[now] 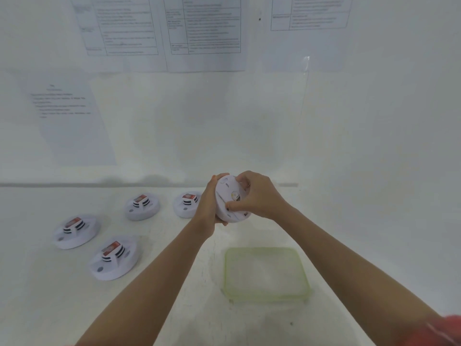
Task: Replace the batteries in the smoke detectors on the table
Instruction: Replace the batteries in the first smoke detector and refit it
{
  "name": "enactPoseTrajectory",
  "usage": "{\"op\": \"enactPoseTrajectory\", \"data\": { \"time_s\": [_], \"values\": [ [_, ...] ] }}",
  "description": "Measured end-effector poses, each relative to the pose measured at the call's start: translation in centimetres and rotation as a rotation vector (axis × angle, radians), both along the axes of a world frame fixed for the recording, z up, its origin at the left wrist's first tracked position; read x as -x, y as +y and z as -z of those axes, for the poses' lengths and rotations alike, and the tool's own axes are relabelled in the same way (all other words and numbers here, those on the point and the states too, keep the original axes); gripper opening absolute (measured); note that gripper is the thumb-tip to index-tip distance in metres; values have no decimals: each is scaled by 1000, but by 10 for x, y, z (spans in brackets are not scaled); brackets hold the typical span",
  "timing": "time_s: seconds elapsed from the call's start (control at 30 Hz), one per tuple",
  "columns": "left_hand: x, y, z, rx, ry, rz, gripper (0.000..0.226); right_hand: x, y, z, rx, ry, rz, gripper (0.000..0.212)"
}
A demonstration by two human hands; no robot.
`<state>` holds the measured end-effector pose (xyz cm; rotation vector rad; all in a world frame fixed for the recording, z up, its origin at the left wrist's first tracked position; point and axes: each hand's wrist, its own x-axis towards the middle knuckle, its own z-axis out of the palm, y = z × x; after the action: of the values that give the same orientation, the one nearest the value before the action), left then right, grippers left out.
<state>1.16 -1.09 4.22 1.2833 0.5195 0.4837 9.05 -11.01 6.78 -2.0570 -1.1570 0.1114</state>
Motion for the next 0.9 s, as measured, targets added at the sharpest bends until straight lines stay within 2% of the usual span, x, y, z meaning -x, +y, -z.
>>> {"op": "enactPoseTrajectory", "data": {
  "time_s": [0.3, 0.53, 0.7, 0.9],
  "values": [
    [2, -4, 1, 287, -161, 149, 35, 3, 3, 0, 48, -50, 10, 62],
    [0, -5, -1, 228, -112, 144, 42, 3, 0, -2, 83, -70, 2, 59],
    [2, -4, -2, 215, -88, 144, 33, 6, -4, -6, 123, -132, -57, 61],
    [11, -4, 0, 241, -59, 140, 36, 10, -7, -8, 125, -96, -95, 72]
  ]
}}
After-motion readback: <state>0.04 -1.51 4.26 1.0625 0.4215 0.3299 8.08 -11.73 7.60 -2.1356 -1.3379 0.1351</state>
